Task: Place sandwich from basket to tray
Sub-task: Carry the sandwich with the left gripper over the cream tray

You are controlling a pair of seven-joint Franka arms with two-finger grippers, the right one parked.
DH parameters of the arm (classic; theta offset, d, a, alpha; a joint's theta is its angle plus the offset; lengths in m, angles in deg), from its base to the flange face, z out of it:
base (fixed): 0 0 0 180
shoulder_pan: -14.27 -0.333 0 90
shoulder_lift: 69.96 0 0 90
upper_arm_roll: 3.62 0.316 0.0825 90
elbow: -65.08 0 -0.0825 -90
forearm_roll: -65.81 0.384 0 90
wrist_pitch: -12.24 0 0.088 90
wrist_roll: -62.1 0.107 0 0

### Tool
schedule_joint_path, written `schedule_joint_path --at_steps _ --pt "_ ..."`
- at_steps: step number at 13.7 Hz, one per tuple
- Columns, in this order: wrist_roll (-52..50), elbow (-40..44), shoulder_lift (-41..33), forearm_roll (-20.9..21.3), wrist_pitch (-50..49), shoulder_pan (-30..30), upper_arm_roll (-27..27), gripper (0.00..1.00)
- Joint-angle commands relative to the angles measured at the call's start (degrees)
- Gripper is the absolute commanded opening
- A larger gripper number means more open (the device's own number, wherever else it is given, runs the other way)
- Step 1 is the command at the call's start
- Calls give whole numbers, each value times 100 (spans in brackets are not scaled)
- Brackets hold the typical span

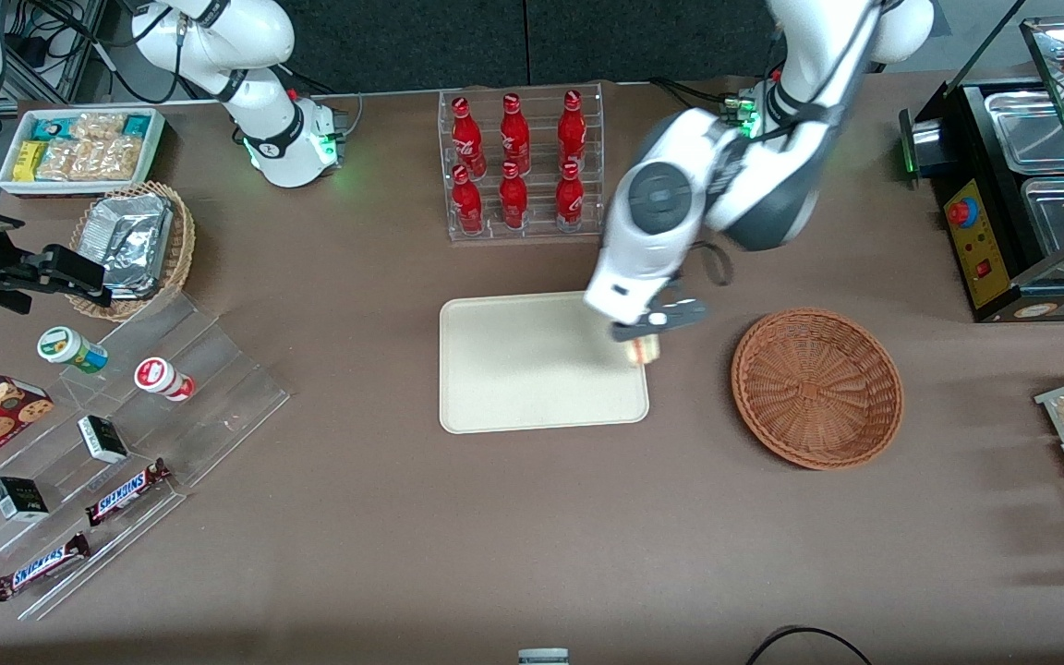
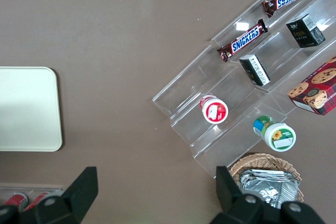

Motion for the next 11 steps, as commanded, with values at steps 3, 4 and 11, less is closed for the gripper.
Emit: schedule_joint_path --at_steps 3,4,11 --pt "-359 1474 1590 184 -71 853 117 16" --pt "-351 1527 1714 194 -1 941 117 16" --pt "-210 1545 2111 360 545 1065 117 17"
